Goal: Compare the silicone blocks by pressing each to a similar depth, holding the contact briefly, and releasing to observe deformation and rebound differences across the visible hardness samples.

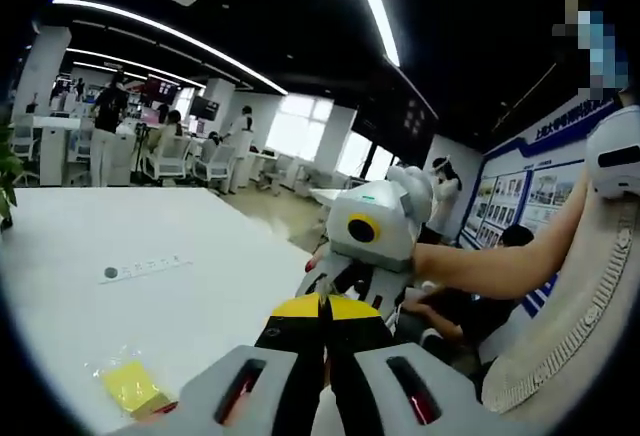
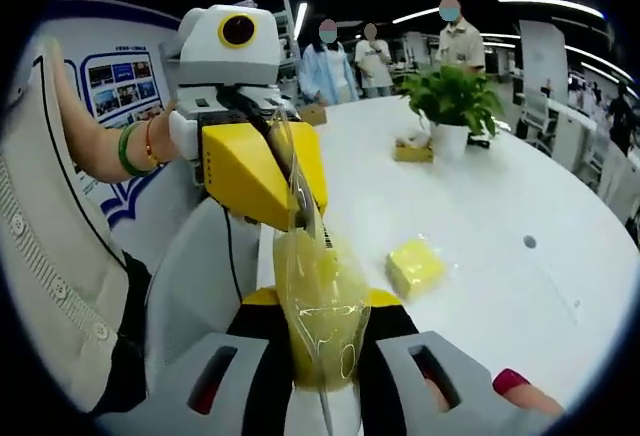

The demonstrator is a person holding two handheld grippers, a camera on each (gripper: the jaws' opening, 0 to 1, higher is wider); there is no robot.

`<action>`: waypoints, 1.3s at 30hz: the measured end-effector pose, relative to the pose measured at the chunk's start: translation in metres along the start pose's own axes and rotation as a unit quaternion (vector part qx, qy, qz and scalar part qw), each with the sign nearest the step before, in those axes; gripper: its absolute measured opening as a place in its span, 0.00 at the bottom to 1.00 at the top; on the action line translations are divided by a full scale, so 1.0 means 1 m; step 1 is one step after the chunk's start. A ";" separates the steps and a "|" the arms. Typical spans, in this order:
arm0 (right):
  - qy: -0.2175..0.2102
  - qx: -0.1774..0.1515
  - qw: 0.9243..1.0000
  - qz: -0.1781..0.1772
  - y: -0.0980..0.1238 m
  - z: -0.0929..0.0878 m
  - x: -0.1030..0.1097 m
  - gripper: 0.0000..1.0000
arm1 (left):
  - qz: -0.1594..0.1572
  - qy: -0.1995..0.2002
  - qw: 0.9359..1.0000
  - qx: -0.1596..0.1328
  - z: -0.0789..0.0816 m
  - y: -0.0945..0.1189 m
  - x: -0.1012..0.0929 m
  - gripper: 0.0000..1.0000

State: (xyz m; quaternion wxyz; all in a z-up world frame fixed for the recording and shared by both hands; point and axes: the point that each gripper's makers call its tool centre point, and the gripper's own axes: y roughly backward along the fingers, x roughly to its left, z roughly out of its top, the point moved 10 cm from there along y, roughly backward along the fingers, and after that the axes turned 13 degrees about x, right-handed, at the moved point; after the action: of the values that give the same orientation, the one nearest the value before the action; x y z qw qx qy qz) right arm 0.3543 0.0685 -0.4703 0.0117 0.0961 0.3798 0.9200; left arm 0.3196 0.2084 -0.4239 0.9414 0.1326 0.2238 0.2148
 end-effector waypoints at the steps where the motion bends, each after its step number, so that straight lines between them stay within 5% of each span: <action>1: 0.002 0.001 1.000 0.000 0.001 0.000 0.000 0.16 | -0.001 0.000 1.000 -0.001 0.000 0.000 0.000 0.00; 39: 0.043 0.005 0.999 -0.032 -0.003 0.000 -0.009 0.27 | 0.006 0.051 0.998 -0.018 -0.006 -0.001 0.010 0.00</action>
State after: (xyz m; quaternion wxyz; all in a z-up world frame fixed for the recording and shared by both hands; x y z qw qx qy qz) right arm 0.3629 0.0704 -0.4740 0.0246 0.0440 0.3875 0.9205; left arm 0.3252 0.2133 -0.4326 0.9296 0.1054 0.2670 0.2313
